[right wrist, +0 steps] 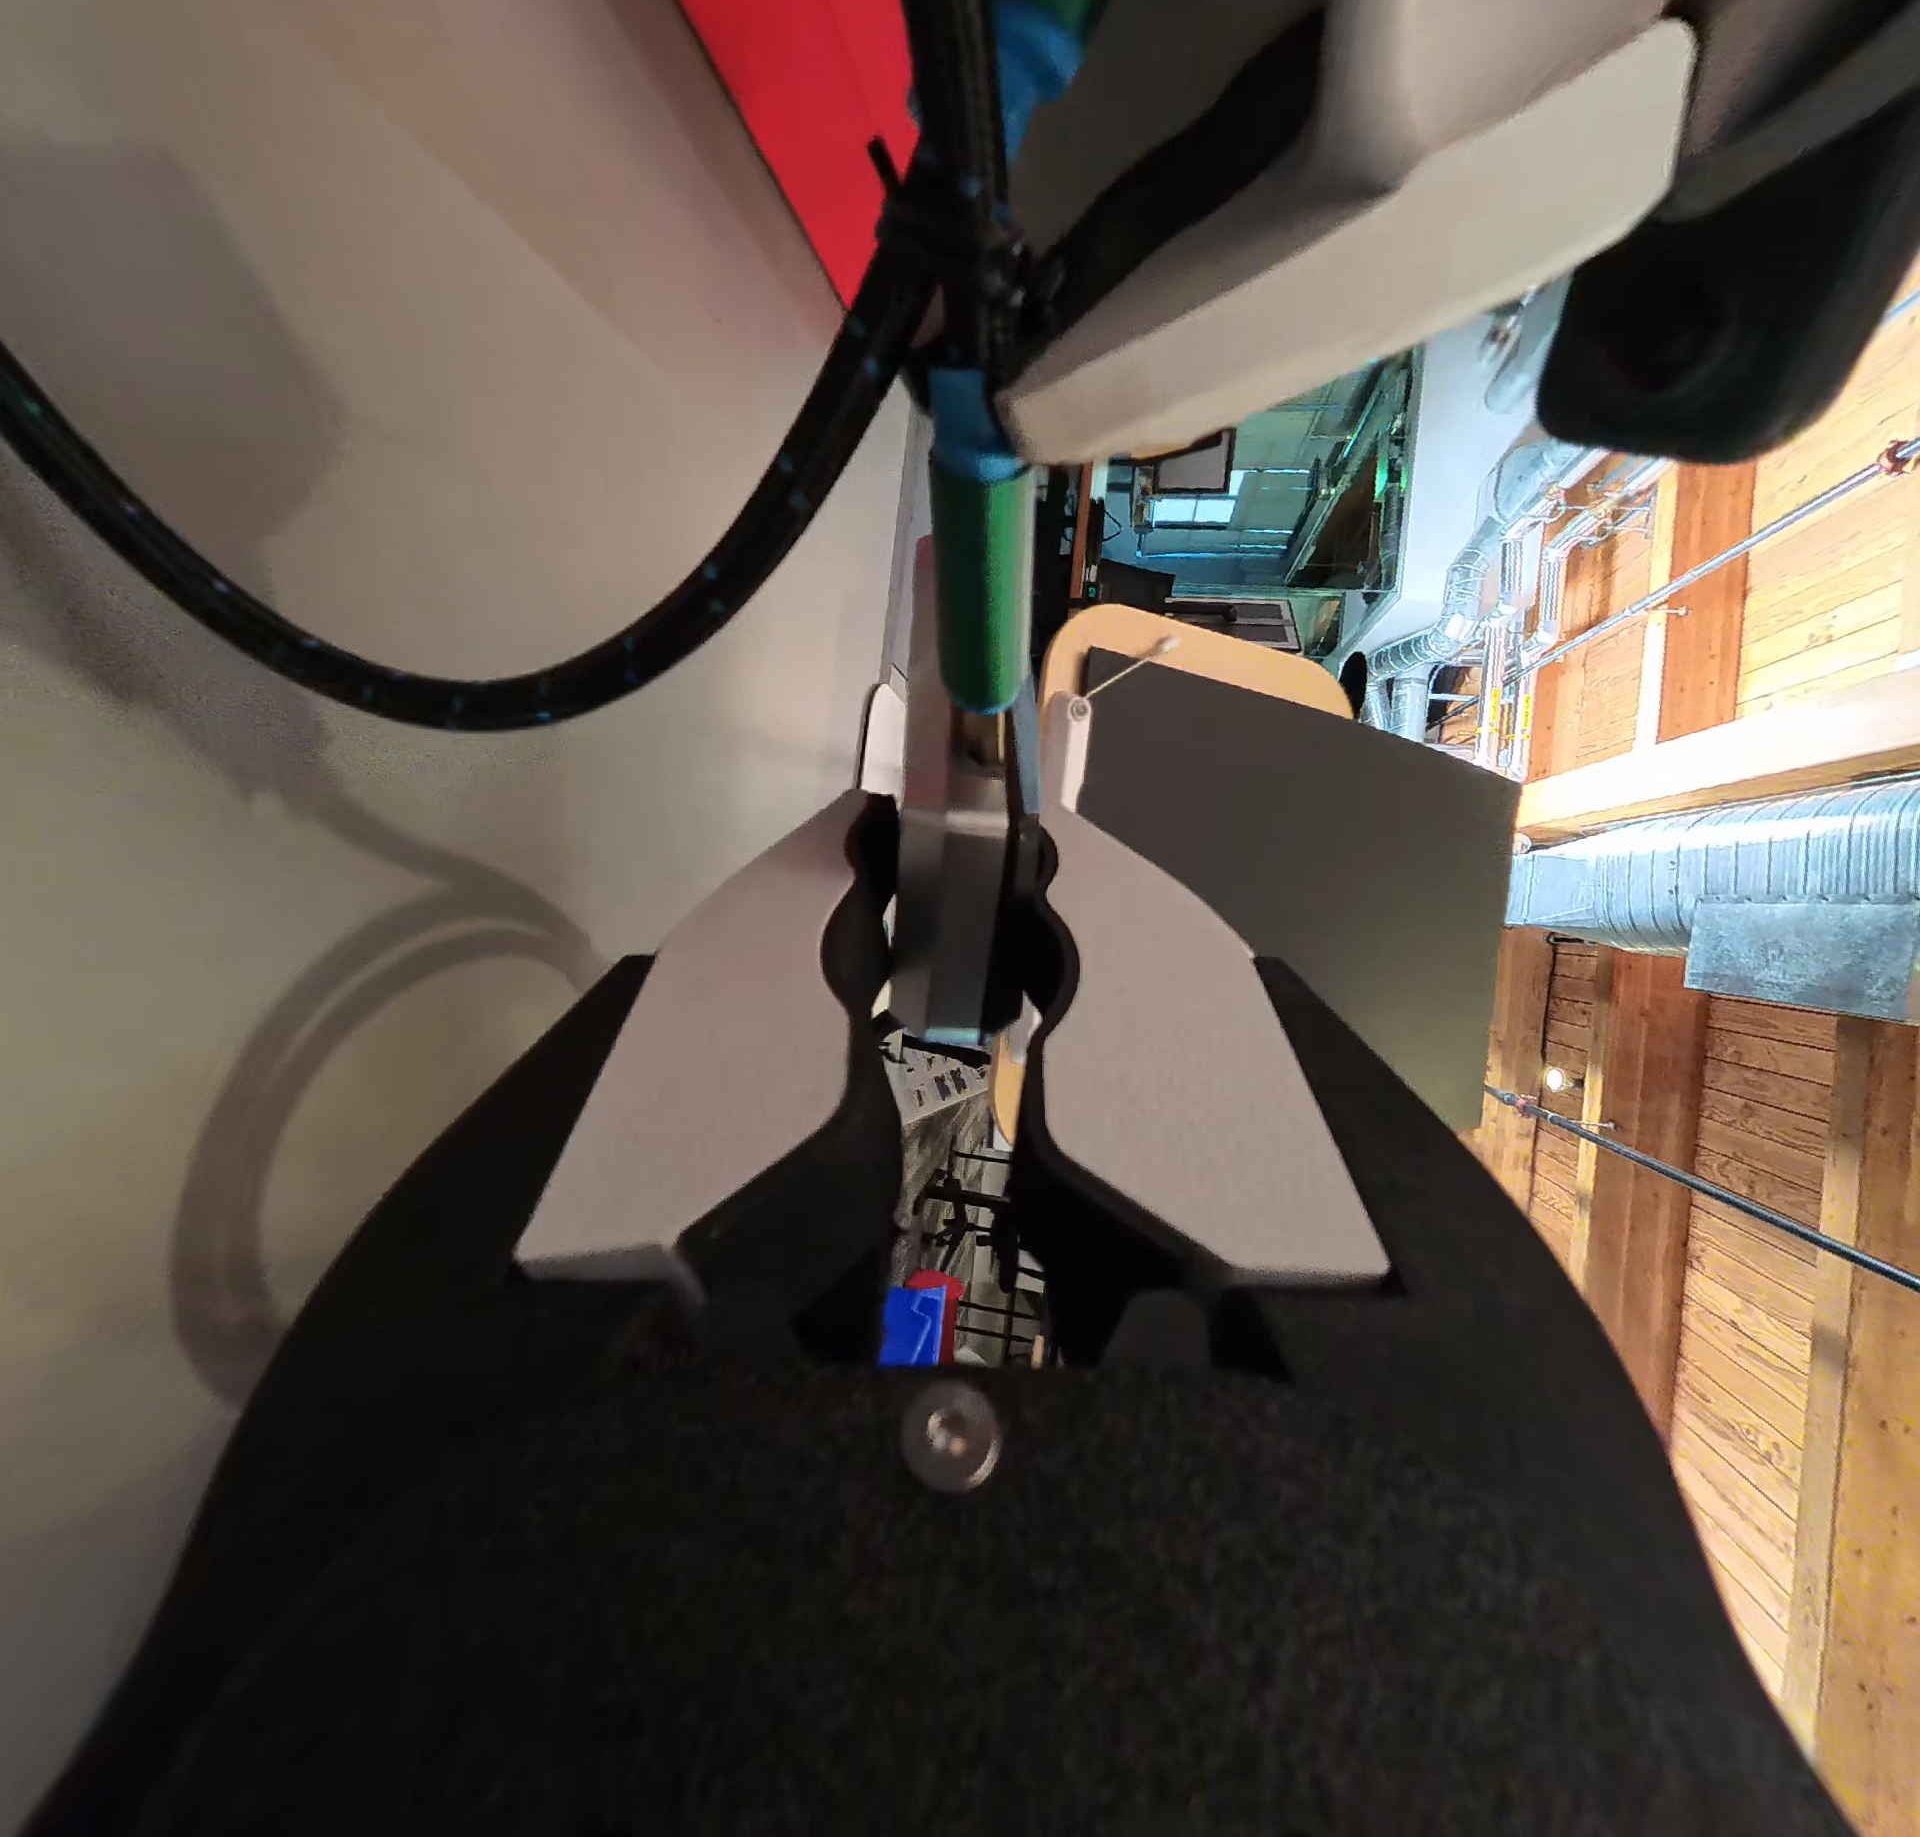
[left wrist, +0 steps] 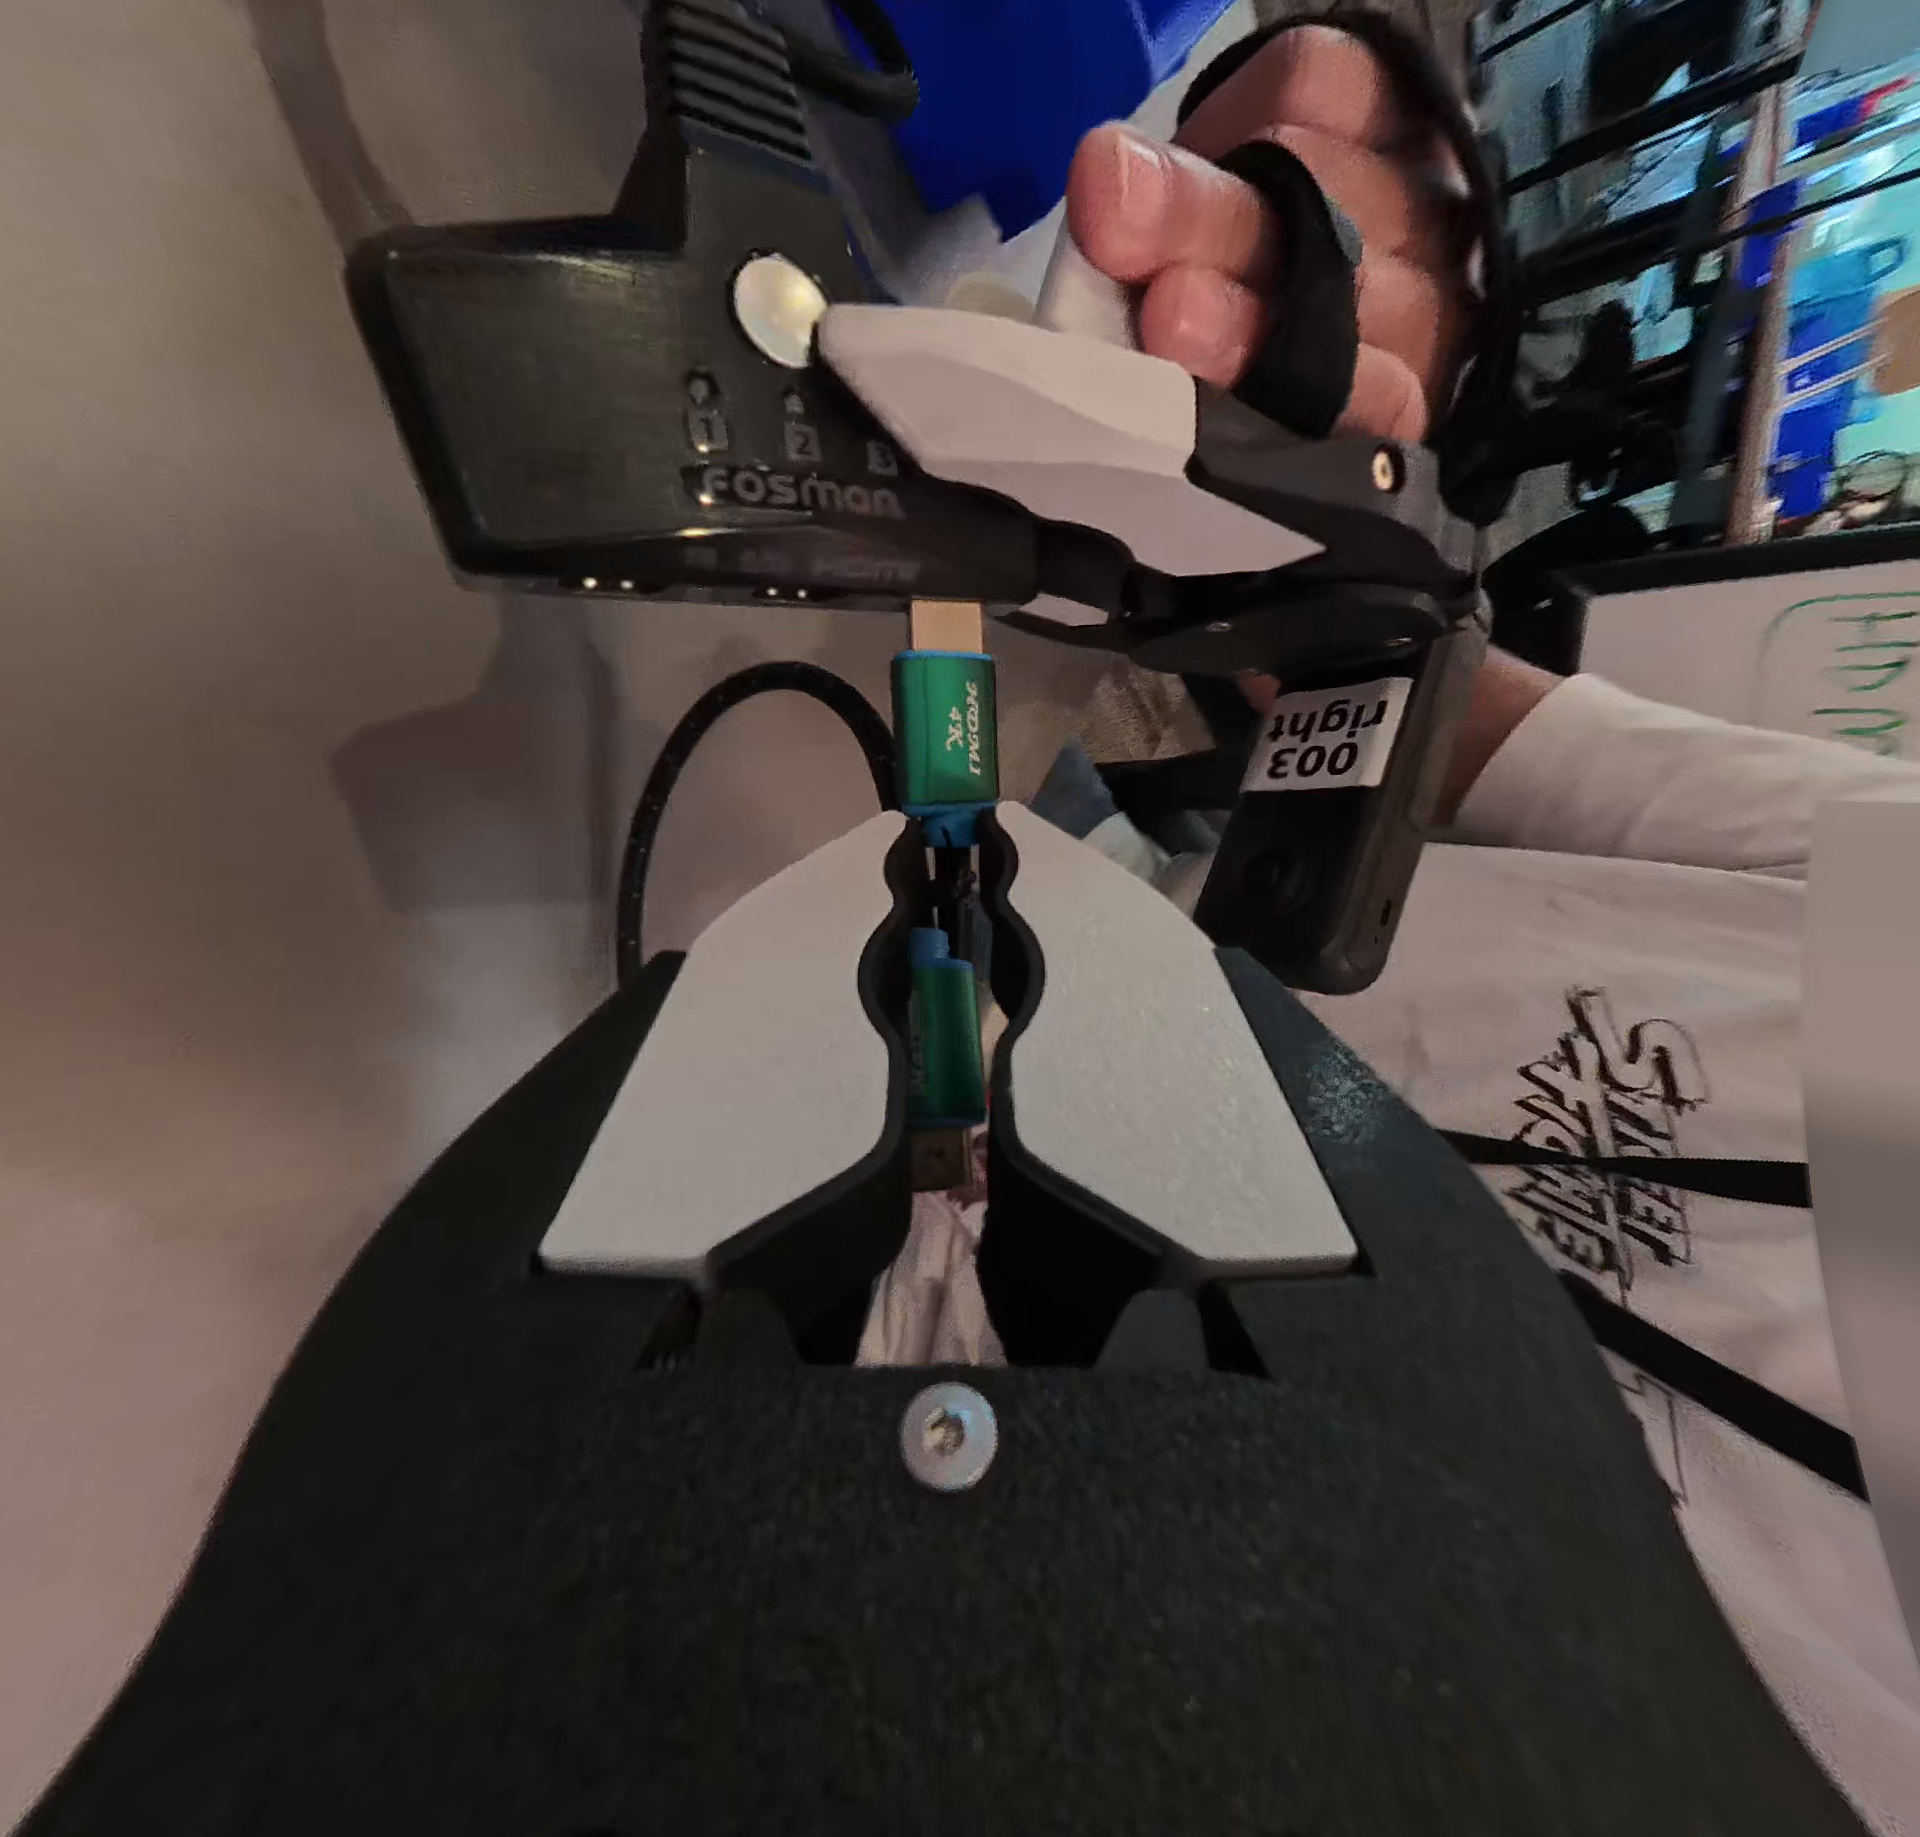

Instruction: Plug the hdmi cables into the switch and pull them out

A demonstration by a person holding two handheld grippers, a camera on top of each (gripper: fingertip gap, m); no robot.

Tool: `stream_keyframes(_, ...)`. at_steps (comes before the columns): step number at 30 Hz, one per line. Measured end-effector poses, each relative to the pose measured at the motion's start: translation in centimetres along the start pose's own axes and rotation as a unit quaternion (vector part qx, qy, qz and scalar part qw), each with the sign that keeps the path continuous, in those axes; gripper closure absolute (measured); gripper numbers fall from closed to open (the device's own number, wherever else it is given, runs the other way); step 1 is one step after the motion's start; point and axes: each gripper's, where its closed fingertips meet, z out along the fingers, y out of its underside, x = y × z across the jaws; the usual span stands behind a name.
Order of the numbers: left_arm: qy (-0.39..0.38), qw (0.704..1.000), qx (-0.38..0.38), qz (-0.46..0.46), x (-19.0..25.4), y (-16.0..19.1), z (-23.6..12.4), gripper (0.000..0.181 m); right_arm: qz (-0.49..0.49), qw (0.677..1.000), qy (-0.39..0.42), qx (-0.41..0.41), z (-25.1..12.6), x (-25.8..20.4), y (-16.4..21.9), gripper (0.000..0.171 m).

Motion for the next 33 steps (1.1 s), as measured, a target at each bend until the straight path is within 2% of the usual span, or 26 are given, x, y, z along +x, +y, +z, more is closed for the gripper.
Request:
stream_keyframes(12, 0.030, 0.999, -0.012, -0.005, 0.3, -0.3, -0.4, 0.173, -0.010, 1.000, 0.014, -0.007, -0.5, 0.4, 0.1, 0.149)
stream_keyframes(27, -0.031, 0.998, 0.048, 0.027, -0.6, -1.6, 0.2, 0.173, 0.024, 0.998, 0.013, -0.059, 0.4, -0.2, 1.2, 0.150)
stream_keyframes(33, -0.034, 0.997, 0.050, 0.045, 0.1, -1.7, -0.8, 0.174, 0.036, 0.998, -0.001, -0.051, 0.0, 0.1, 0.5, 0.150)
